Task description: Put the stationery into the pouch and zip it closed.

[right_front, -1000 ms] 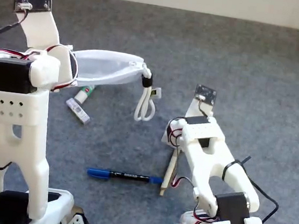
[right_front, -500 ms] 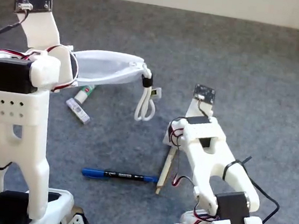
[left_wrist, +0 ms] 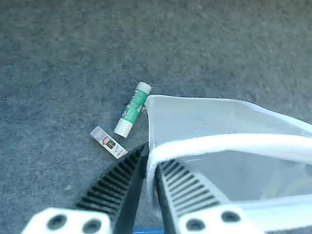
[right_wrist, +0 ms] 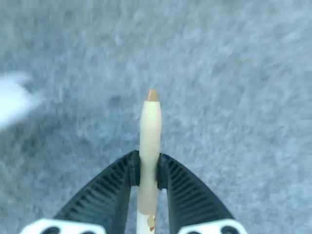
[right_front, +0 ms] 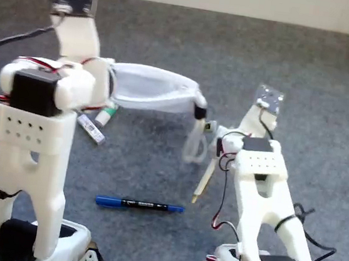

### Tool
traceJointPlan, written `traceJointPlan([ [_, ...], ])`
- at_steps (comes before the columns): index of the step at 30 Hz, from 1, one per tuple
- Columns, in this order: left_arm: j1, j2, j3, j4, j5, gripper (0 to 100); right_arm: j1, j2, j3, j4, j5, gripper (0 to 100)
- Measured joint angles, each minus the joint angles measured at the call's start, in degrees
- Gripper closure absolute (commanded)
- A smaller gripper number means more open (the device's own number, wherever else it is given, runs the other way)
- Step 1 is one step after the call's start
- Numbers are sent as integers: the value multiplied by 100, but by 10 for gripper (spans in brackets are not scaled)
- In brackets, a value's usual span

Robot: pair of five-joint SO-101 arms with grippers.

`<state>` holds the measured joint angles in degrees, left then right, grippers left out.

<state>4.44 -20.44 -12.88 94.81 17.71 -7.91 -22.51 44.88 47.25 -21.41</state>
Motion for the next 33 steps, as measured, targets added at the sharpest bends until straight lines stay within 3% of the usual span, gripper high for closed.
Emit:
traceJointPlan([
  [9, 369, 0, 44, 53, 0, 993, 703, -114, 9, 0, 0, 993],
  [20, 396, -62, 914, -299, 0, 993, 765, -220, 18, 0, 97, 993],
  [25, 396, -70, 1160, -580, 0, 993, 765, -1240, 237, 0, 747, 993],
  [33, 396, -79, 1187, -598, 0, 993, 765, -3051, 897, 0, 862, 993],
])
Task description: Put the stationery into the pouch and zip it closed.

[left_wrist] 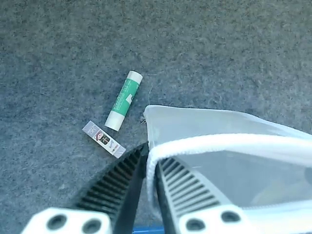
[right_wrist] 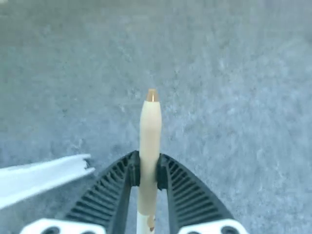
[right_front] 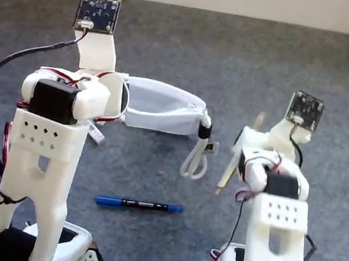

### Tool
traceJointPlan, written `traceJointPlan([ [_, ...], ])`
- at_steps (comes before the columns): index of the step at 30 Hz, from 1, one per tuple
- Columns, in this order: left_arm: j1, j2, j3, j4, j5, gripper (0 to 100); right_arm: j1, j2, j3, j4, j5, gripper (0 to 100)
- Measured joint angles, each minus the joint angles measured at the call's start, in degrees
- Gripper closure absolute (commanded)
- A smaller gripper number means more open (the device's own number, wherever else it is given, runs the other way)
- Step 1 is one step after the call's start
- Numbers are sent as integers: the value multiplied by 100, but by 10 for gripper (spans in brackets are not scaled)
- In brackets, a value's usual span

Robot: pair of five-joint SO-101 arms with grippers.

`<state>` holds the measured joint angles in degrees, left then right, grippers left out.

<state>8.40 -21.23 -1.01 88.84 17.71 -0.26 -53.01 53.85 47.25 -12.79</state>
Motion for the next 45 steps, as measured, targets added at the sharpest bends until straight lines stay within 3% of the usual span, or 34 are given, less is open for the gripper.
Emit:
traceJointPlan([
  [5, 0, 0, 0, 0, 0, 993, -9, -844, 62, 0, 0, 993],
  [15, 0, 0, 0, 0, 0, 993, -809, -1855, 62, 0, 0, 993],
  [23, 0, 0, 0, 0, 0, 993, -1020, -1987, 62, -826, 26, 993],
  [29, 0, 0, 0, 0, 0, 993, -1020, -1987, 62, -1451, 914, 993],
  [33, 0, 0, 0, -18, 0, 993, -1055, -1987, 62, -1565, 1064, 993],
  [45, 0, 0, 0, -35, 0, 993, -2004, -1987, -633, -1688, 1090, 993],
])
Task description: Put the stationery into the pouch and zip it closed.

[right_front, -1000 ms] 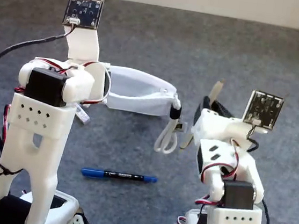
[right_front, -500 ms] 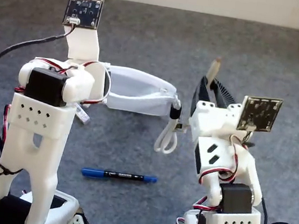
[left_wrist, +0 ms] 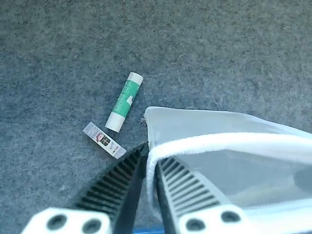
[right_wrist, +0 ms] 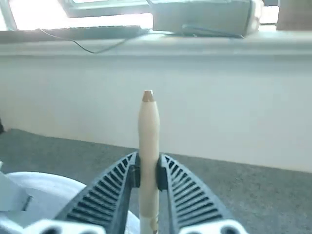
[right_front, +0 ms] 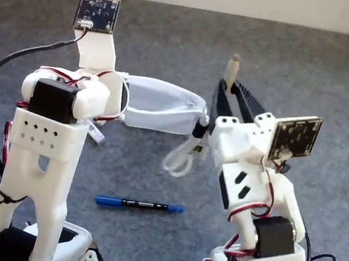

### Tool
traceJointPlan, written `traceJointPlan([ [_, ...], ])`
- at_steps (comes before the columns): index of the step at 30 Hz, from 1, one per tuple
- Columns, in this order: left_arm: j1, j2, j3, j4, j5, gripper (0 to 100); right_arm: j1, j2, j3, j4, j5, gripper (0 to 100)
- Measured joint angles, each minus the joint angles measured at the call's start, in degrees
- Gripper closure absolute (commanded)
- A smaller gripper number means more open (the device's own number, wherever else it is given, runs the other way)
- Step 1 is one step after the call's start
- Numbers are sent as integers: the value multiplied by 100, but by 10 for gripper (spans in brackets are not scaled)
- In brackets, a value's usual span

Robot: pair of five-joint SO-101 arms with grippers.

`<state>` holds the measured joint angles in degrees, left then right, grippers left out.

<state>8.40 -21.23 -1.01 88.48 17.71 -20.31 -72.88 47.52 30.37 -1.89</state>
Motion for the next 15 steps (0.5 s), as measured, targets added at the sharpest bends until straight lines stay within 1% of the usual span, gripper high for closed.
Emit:
traceJointPlan([
  [5, 0, 0, 0, 0, 0, 993, -738, -9, -651, -26, 0, 993],
  [7, 0, 0, 0, 0, 0, 993, -932, -9, -800, -229, 0, 993],
  [15, 0, 0, 0, 0, 0, 993, -1108, -9, -897, -1679, 0, 993],
])
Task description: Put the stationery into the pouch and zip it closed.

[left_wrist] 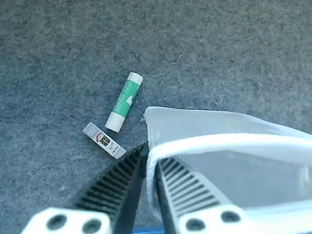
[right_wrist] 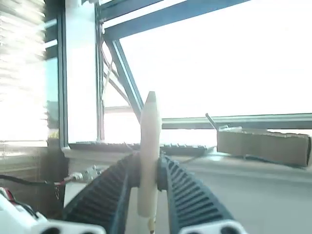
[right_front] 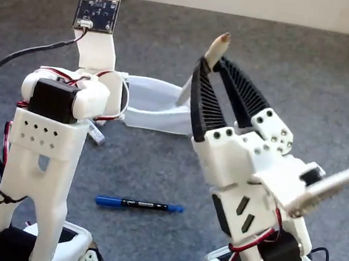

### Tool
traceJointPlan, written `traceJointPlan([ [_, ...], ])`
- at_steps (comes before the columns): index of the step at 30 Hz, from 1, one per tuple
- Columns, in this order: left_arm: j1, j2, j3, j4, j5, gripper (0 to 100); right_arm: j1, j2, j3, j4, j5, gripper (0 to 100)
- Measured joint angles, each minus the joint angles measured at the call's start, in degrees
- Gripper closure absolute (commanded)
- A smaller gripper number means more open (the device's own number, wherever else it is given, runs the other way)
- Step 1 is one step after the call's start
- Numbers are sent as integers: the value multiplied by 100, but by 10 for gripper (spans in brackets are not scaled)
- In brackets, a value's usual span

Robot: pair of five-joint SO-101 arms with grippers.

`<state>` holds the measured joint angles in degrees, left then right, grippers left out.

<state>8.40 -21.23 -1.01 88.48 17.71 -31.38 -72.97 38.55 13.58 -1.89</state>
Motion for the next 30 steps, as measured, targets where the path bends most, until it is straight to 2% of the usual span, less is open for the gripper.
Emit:
traceJointPlan([
  [7, 0, 0, 0, 0, 0, 993, -440, 167, 0, -255, 26, 993],
  [13, 0, 0, 0, 0, 0, 993, -475, 1160, 0, -281, 35, 993],
  [21, 0, 0, 0, 0, 0, 993, -519, 1257, 53, -308, 35, 993],
  [25, -44, 0, 0, 0, 0, 993, -519, 1257, 642, -870, 70, 993],
  [30, -79, 0, 0, 0, 0, 993, -519, 1257, 1714, -1776, 659, 993],
])
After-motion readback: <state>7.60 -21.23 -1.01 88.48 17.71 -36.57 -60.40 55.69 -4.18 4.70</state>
